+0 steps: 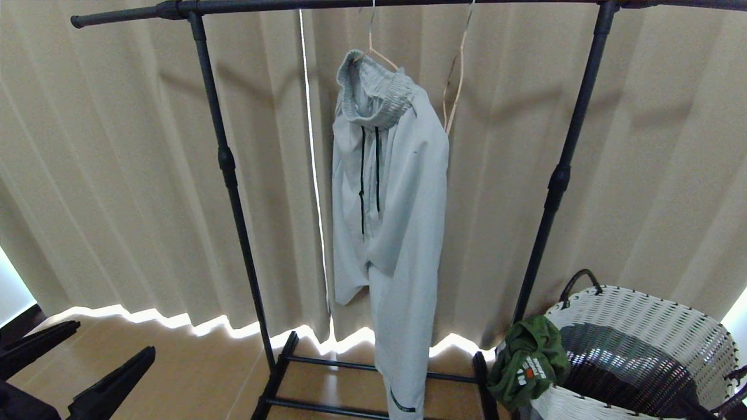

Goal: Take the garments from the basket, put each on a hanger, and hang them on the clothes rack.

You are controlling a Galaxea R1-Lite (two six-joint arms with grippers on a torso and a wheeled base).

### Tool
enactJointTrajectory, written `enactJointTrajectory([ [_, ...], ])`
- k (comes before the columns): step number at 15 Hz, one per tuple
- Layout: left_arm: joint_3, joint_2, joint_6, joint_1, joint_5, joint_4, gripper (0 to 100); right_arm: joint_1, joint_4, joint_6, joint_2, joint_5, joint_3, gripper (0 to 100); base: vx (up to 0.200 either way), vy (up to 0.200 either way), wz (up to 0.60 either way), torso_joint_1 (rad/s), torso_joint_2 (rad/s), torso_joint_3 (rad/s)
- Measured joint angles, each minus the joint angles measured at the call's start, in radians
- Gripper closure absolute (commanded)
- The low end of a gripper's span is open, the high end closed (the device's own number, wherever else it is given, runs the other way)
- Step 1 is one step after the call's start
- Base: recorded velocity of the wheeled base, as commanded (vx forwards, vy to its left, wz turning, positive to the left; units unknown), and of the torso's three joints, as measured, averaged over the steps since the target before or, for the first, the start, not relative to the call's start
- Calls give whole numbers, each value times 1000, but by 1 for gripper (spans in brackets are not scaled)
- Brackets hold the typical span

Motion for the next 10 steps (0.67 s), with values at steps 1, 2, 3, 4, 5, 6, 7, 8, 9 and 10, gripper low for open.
enactJointTrajectory([
  [1, -3, -1, 0, -2, 0, 0, 0, 0, -1, 0, -1, 0, 0, 0, 200, 200, 0, -7, 7, 2],
  [2, -6, -2, 0, -3, 0, 0, 0, 0, 0, 0, 0, 0, 0, 0, 200, 200, 0, -2, -2, -2],
  [3, -6, -3, 0, -3, 0, 0, 0, 0, 0, 0, 0, 0, 0, 0, 200, 200, 0, 12, 2, 12],
  [4, -6, -5, 0, -2, 0, -1, 0, 0, 1, 0, -1, -1, 0, 0, 200, 200, 0, -2, 2, 7],
  [5, -7, -6, 0, -4, -1, -1, 0, 1, 1, 0, -1, -1, 0, 0, 200, 200, 0, 12, 2, 2],
  [6, -5, -5, 1, -4, 0, 0, 0, 6, 1, 0, 0, 0, 0, 0, 200, 0, 0, 12, -2, 2],
  [7, -3, -5, 1, -4, 0, 1, 0, 14, -1, 0, 1, 2, 0, 0, 200, 0, 0, 2, 7, 7],
  [8, -2, -4, 1, -4, 0, 0, 0, 26, 1, 0, 3, 1, 1, 0, 200, 0, 0, 2, 2, 2],
  [9, 0, -2, 1, -4, 0, 1, 0, 48, 1, 0, 8, 1, 1, 0, 0, 0, 0, 0, 0, 0],
  [10, 3, 0, 2, -5, 0, 0, 0, 63, 0, 0, 14, 0, 1, 0, 0, 0, 0, 0, 0, 0],
])
